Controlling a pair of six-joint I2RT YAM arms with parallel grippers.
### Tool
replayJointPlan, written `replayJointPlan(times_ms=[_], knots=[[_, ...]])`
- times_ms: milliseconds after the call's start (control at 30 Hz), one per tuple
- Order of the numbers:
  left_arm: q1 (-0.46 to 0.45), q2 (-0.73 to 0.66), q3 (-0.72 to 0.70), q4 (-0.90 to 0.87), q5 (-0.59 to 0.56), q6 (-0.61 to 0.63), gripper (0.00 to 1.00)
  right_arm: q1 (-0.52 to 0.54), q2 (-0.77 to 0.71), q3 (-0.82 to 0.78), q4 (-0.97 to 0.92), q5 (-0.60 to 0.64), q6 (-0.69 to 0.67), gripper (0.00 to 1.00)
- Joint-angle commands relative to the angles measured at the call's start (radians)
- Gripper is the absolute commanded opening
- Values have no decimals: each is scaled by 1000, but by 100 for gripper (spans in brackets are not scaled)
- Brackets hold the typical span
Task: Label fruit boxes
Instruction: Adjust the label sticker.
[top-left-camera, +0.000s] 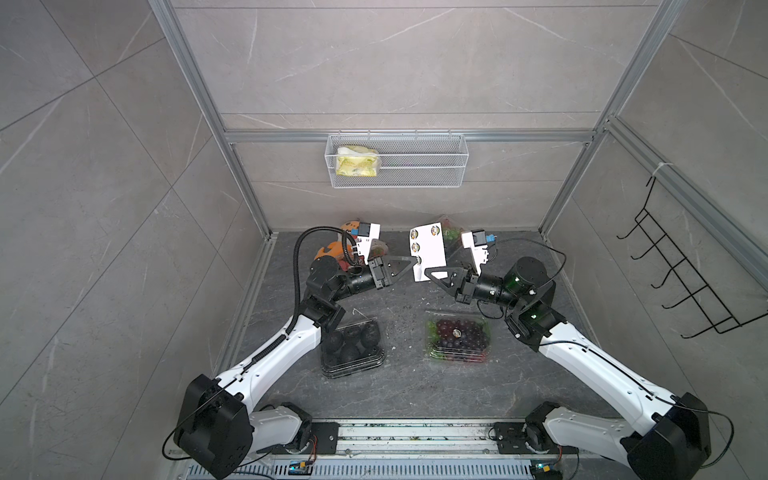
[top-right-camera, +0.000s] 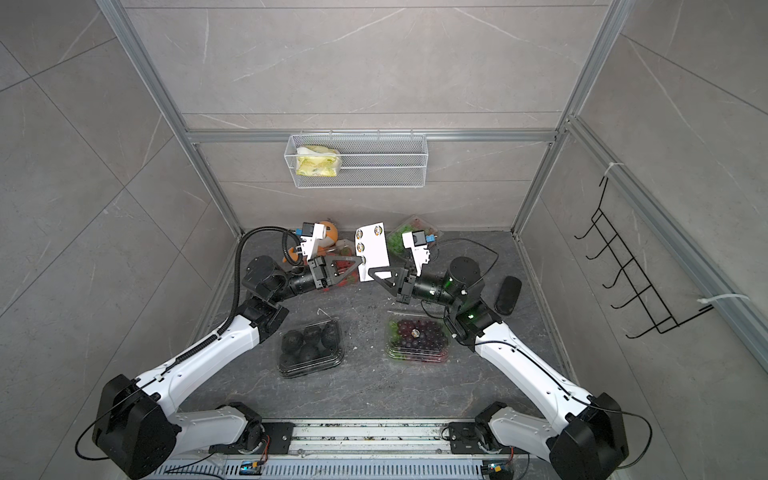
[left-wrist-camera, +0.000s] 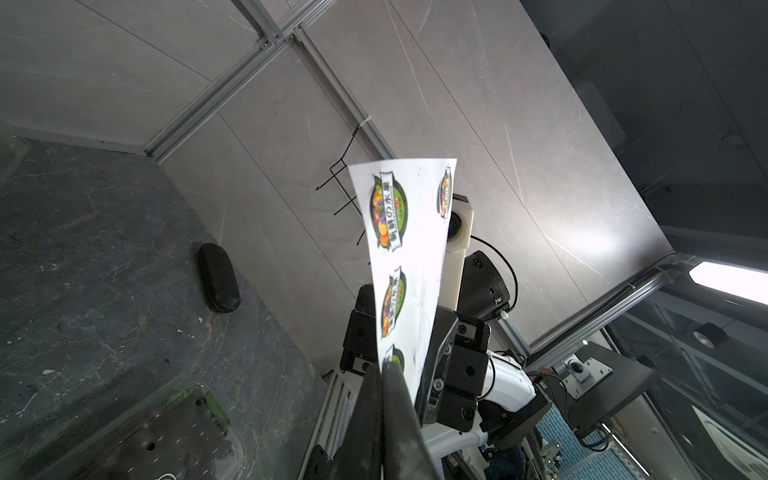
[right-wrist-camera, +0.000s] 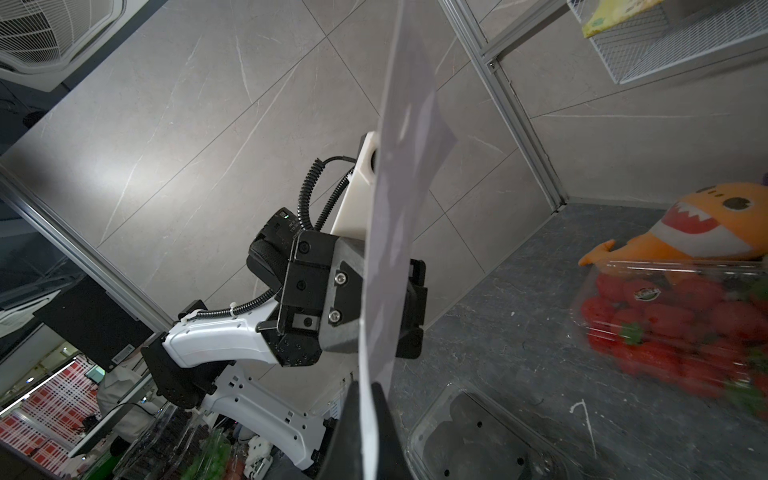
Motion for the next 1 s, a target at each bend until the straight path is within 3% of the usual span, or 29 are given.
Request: replayJointPlan(times_ms=[0,100,200,333,600,833,967], knots=[[-3,-9,37,65,36,-3,0,-2,11,-1,17,-16,12,21],[-3,-11,31,80,46,-7,0,-2,17,9,17,-16,17,36],[-3,-10,33,91,68,-9,0,-2,23,24,18,-18,19,37],[-3,-10,30,98,89,-10,0,-6,25,46,18,-30,20,32],[-3,-26,25,58,111,20,0,-34,37,62,55,-66,59,30],[-3,-24,33,58,118,19,0,-36,55,75,74,-88,79,18],[-2,-20,33,66,126,16,0,-36,60,73,83,-93,87,18]])
